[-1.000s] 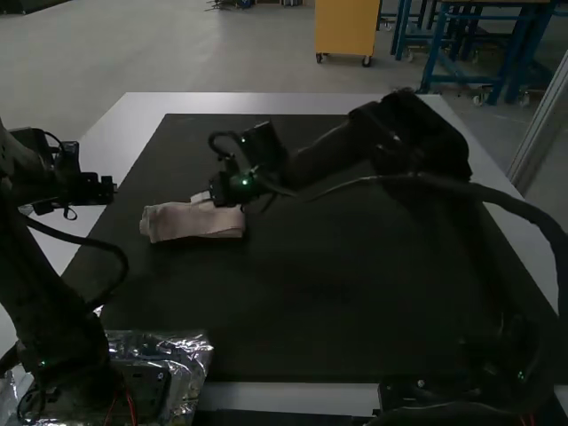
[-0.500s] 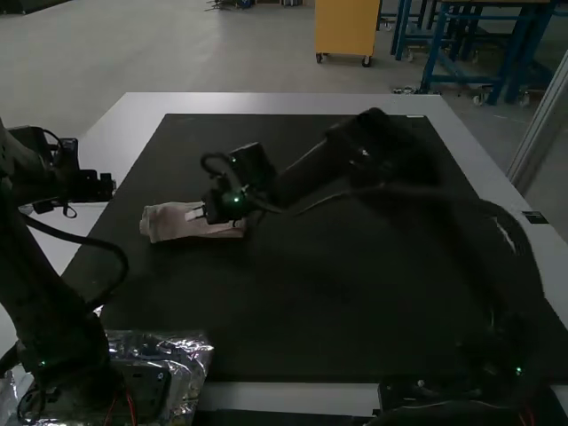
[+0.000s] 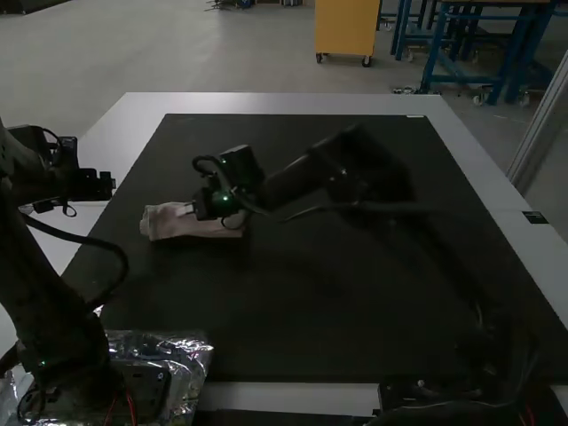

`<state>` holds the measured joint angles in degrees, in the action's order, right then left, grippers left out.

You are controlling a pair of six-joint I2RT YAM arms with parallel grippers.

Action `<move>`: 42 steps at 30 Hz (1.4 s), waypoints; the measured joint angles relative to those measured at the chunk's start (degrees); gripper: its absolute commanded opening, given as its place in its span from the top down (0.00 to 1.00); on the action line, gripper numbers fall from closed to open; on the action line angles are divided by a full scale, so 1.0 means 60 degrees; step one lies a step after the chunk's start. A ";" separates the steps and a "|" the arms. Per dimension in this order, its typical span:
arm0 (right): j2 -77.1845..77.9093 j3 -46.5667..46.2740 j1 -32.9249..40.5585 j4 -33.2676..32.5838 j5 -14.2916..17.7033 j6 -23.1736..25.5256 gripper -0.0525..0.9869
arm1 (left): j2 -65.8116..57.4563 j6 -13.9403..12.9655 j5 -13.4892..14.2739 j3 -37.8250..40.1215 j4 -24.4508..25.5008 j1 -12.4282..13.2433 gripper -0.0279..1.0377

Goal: Fold the towel.

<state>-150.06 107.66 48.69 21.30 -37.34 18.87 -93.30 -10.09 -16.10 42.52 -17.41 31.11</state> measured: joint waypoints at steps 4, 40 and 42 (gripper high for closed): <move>-0.0412 0.0488 0.0000 -0.0029 0.0004 0.0051 0.97 | 0.0000 0.0000 -0.0004 0.0000 -0.0015 0.0000 0.06; -0.0255 0.1683 -0.0200 -0.1920 0.0033 -0.0259 0.07 | 0.0692 0.0189 -0.0189 0.0004 0.0339 -0.0339 0.06; 0.0350 0.1384 -0.0342 -0.2331 0.0109 -0.0382 0.07 | 0.1075 0.0266 -0.0211 0.0000 0.0430 -0.0623 0.06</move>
<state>-147.96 115.96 46.63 7.31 -36.69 16.58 -86.85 -8.49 -17.37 42.52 -14.83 27.38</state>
